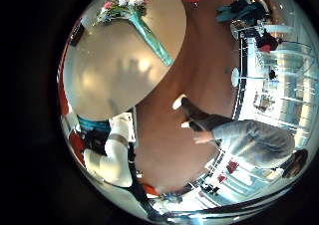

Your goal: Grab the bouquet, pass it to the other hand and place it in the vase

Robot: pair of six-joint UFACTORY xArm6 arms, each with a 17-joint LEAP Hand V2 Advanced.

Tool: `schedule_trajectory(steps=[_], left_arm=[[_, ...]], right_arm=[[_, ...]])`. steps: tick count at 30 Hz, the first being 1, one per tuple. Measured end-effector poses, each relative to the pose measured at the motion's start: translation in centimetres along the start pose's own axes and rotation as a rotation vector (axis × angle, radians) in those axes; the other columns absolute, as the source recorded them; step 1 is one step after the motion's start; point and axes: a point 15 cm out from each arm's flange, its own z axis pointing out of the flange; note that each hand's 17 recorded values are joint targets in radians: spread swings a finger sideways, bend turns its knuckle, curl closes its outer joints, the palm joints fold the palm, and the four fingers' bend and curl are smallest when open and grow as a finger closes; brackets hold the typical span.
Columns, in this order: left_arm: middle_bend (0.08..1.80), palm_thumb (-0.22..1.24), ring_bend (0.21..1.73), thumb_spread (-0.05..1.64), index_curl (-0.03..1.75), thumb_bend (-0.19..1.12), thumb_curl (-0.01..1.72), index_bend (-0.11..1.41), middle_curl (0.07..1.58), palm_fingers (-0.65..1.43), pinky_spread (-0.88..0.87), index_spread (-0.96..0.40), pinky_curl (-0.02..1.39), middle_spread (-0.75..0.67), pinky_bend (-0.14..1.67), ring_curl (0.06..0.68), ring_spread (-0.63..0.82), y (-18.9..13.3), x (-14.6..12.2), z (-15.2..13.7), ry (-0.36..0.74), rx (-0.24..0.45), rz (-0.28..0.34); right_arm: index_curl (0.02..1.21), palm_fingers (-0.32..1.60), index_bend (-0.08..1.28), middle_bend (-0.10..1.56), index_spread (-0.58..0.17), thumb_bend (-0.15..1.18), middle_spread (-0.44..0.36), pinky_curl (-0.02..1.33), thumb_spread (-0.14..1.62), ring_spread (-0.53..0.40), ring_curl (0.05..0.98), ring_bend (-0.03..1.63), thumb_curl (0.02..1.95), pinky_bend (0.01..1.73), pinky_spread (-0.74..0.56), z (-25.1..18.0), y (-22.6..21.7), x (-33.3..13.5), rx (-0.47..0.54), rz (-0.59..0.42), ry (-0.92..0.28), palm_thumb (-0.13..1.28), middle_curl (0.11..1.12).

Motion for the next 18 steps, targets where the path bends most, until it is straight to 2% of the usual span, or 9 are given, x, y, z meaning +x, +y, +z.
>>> schedule_trajectory(steps=[4,10,18], left_arm=[[0.19,0.33,0.46,1.14,0.33,-0.02,0.31,0.17,0.3,0.06,0.55,0.08,0.32,0.47,0.23,0.214,0.58,0.1,1.0,-0.9,0.057,0.021,0.002],[0.19,0.35,0.46,1.14,0.33,-0.02,0.32,0.17,0.3,0.06,0.55,0.07,0.32,0.46,0.23,0.211,0.58,0.2,1.1,-1.3,0.069,0.025,0.001],[0.19,0.35,0.46,1.15,0.34,-0.02,0.31,0.17,0.3,0.07,0.54,0.07,0.32,0.47,0.23,0.21,0.58,1.0,2.3,-0.5,0.043,-0.012,0.049]], right_arm=[[0.28,0.22,0.16,0.21,-0.408,-0.02,-0.002,0.23,1.18,0.138,0.202,0.44,0.29,0.43,0.37,0.2,0.2,1.0,-0.003,0.009,0.0,0.34,0.35],[0.27,0.27,0.15,0.22,-0.403,-0.02,-0.026,0.24,1.19,0.103,0.214,0.48,0.28,0.43,0.36,0.7,0.7,2.8,-0.02,0.039,-0.009,0.34,0.35],[0.25,0.38,0.15,0.27,-0.389,-0.02,-0.142,0.24,1.19,0.011,0.243,0.61,0.27,0.46,0.33,2.3,0.1,8.0,-0.033,0.15,-0.036,0.33,0.36]])
